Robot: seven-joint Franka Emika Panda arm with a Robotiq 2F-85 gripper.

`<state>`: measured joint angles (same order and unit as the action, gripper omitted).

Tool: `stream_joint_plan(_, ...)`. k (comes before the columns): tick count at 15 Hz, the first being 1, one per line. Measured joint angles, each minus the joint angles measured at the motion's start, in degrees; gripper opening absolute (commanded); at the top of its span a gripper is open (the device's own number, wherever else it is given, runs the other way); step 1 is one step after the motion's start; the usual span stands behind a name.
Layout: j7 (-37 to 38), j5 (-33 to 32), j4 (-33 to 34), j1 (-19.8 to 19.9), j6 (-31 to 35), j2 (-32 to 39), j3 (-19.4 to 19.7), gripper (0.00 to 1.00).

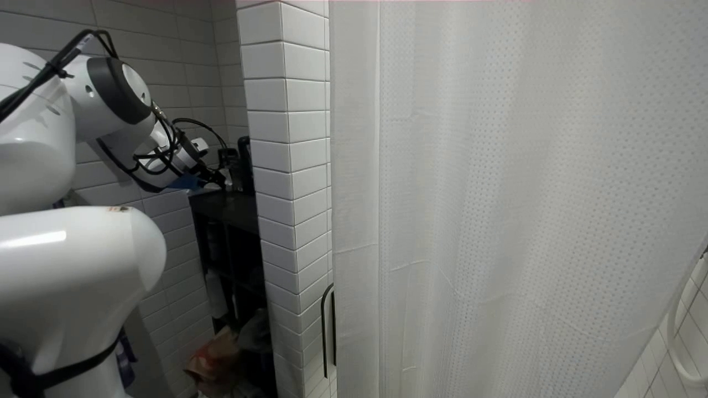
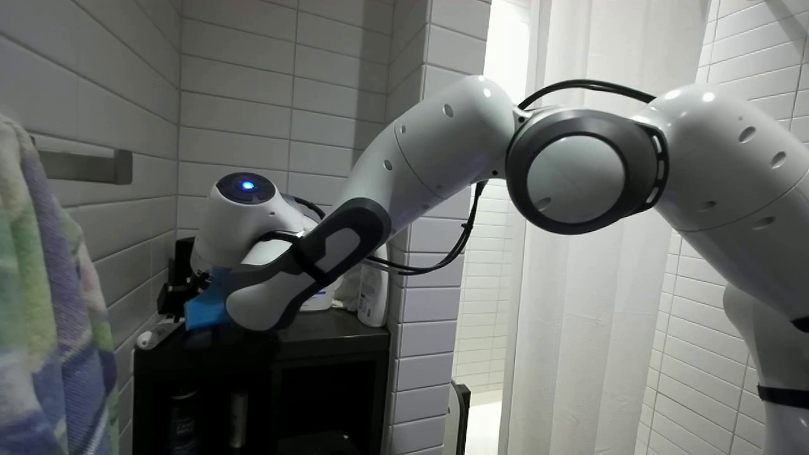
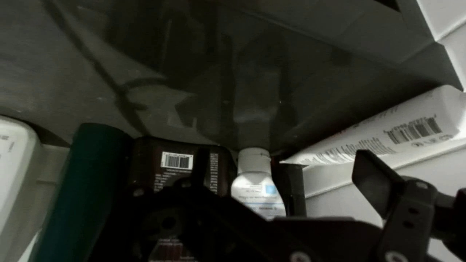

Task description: Put the white tube on the top shelf.

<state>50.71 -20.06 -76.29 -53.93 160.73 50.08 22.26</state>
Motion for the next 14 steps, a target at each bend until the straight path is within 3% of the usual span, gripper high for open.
stream_joint_plan(4,0.6,0.5,0.3,-0.1,-0.3,0.0,-0.7,1.0)
stream_joint_plan(14,0.4,8.3,1.8,1.6,-5.1,-0.6,-7.1,1.0)
